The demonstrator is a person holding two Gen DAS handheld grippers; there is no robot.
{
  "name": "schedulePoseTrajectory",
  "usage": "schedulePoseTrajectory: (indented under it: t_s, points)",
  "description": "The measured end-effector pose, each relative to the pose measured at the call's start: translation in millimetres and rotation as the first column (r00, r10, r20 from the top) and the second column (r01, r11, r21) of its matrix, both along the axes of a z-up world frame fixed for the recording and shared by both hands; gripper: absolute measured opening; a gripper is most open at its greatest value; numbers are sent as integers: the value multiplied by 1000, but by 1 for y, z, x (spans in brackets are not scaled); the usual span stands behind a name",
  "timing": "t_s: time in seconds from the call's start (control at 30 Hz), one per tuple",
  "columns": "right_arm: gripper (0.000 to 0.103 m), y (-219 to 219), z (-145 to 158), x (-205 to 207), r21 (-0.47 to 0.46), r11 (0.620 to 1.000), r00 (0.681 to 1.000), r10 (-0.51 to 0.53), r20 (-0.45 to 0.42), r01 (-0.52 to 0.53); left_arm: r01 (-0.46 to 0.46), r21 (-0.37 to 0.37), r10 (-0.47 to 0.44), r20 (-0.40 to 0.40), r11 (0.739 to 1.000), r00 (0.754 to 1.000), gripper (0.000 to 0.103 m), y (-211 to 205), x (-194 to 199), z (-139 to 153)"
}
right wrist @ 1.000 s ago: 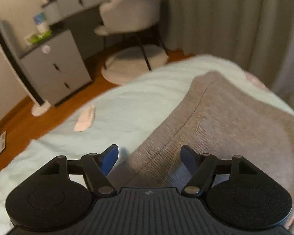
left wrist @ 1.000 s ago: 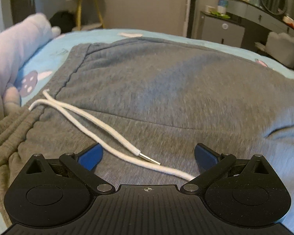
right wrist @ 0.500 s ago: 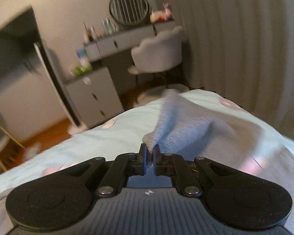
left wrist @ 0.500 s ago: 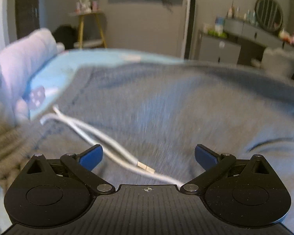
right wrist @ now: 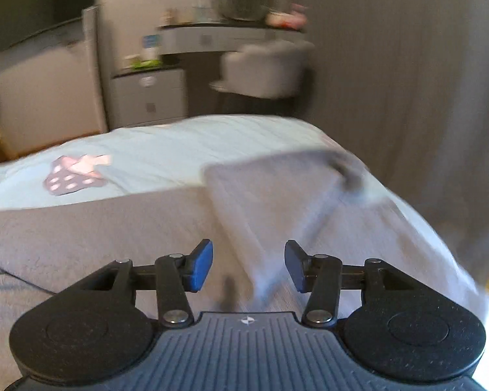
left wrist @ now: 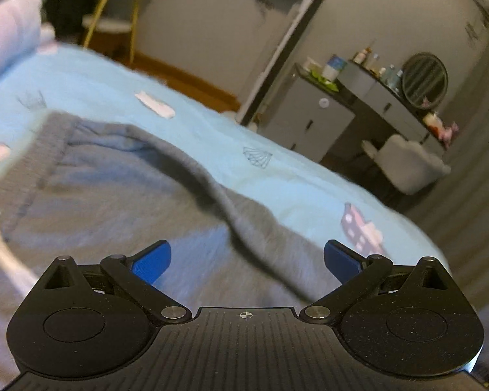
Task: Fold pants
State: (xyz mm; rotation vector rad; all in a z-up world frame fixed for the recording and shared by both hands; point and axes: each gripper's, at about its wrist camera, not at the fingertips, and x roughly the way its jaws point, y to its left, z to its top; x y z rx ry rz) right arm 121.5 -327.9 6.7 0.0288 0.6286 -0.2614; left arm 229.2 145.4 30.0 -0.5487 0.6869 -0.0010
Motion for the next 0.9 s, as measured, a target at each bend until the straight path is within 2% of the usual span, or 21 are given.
schedulePoseTrajectory:
  t_s: [0.07,0.13,0.17,0.2,0.23,0.33,0.37,0.4,0.43,0.47,0.5,0.63,0.73,0.8,0.9]
  points:
    - [47,2,-5,25,-56,998,999,36,-38,-38,-28,-56,25,-57,998,998,103,8,28,-11]
    - [46,1,-9,41,-98,994,996,33,-79,-40,-52,-82,44,-99,995,994,99,13,46,-26]
    - [46,0,-13,49,-118,993,995,16,-97,-28,-60,-89,48,-125,994,991,91,14,58,-33]
    - [46,-1,-16,55,-119,993,993,5,-115,-19,-58,-94,44,-144,994,989,82,13,67,-38]
    - [45,-2,-21,62,-112,994,991,-6,-131,-9,-52,-98,35,-162,994,986,80,12,75,-44]
    - [32,-14,-26,70,-61,998,989,-30,-146,21,-29,-106,4,-227,994,974,76,7,97,-60]
    - [23,-18,-27,70,-37,999,989,-32,-145,27,-36,-98,13,-229,995,973,69,6,100,-62]
    - [8,-24,-28,71,-8,999,989,-33,-143,33,-40,-91,18,-231,995,973,55,6,102,-63]
    - [5,-25,-29,69,9,999,990,-36,-140,37,-39,-89,17,-232,995,972,46,6,103,-62]
    - [5,-28,-28,69,27,999,990,-40,-135,44,-38,-80,18,-236,996,972,20,7,102,-59]
    - [5,-29,-25,65,33,998,992,-40,-122,44,-36,-74,18,-240,997,971,12,8,98,-58]
    - [5,-28,-3,39,18,999,999,-44,-24,44,-46,-107,27,-172,993,985,7,19,66,-33]
    - [4,-45,24,4,87,991,992,-104,75,98,-23,-124,16,-54,992,998,7,17,11,2]
    - [4,-62,39,-26,134,981,980,-157,126,140,1,-107,-3,-14,994,1000,7,10,-31,22]
    - [4,-85,52,-76,144,969,957,-227,183,203,35,-24,-35,27,999,999,7,-9,-106,39]
